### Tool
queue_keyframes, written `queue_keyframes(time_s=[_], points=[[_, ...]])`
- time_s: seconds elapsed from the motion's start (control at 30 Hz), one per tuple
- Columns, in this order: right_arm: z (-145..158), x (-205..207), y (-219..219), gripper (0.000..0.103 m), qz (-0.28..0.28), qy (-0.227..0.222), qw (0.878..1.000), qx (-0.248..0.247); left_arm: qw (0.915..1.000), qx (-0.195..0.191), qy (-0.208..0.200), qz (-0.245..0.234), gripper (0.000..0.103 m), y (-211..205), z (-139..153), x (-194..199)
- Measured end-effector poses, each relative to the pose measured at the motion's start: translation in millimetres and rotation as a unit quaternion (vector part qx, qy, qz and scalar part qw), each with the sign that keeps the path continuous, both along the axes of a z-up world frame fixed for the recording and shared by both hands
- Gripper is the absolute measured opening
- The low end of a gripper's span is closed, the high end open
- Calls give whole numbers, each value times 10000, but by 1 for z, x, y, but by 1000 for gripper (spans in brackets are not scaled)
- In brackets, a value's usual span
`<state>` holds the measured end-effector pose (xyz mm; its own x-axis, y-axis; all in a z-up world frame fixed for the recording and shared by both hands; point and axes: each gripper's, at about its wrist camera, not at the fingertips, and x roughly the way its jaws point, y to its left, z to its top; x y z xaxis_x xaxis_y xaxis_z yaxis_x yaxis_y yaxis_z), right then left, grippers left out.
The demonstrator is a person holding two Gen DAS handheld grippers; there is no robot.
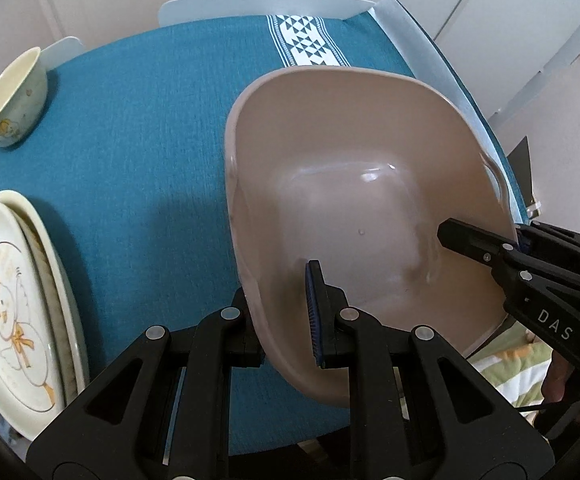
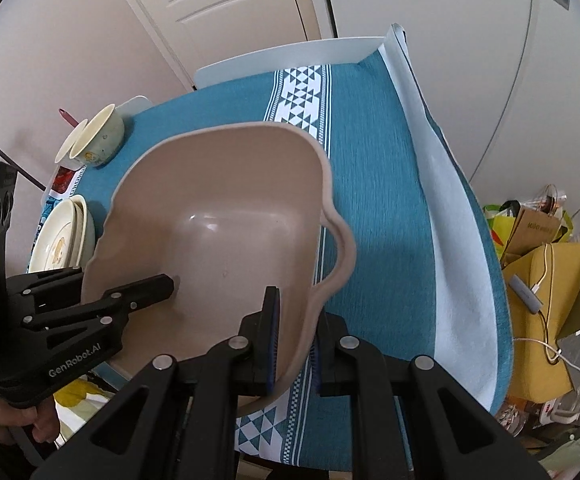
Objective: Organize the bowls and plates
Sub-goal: 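Lift the beige basket with both grippers, lower it onto the cloth, open, then move both grippers to the cream duck-print bowl and grasp its rim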
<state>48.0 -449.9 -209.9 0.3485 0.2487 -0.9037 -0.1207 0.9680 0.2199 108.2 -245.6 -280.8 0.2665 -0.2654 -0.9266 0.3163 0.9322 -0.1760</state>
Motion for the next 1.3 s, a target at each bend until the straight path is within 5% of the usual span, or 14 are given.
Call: queue_keyframes(time_s=[0.13,0.2,0.27,0.3,0.37,0.8,0.93,1.1,1.17,1.3], points=[[-4,1,1,12,-69,62,9999,81,9998,201,35,-65,19,-4,-4,0],[-6,0,1,16,-85,79,9999,65,9996,253,27,-97,33,-6,-7,0],[-6,-1,1,35,-122,39,9999,62,9996,252,-109,-74,81,-6,-5,-2],[-6,-1,1,42,-146,8,9999,75,9993,296,-220,-15,84,-4,-2,-3],[-6,-2,-2,49,-236,-29,9997,60,9994,236,-269,-13,85,-1,2,-4],[48,-18,6,50,-247,-441,9982,327,9968,195,-720,301,85,48,66,-39],[78,-25,25,78,-13,-715,9966,409,9928,107,-1005,637,85,82,98,-51],[114,-25,60,79,387,-1040,9922,568,9833,87,-1415,1138,90,133,141,-64],[128,-22,75,94,540,-1174,9898,605,9780,71,-1614,1317,95,154,159,-67],[160,-15,109,100,855,-1551,9813,751,9680,86,-1992,1526,100,189,191,-66]])
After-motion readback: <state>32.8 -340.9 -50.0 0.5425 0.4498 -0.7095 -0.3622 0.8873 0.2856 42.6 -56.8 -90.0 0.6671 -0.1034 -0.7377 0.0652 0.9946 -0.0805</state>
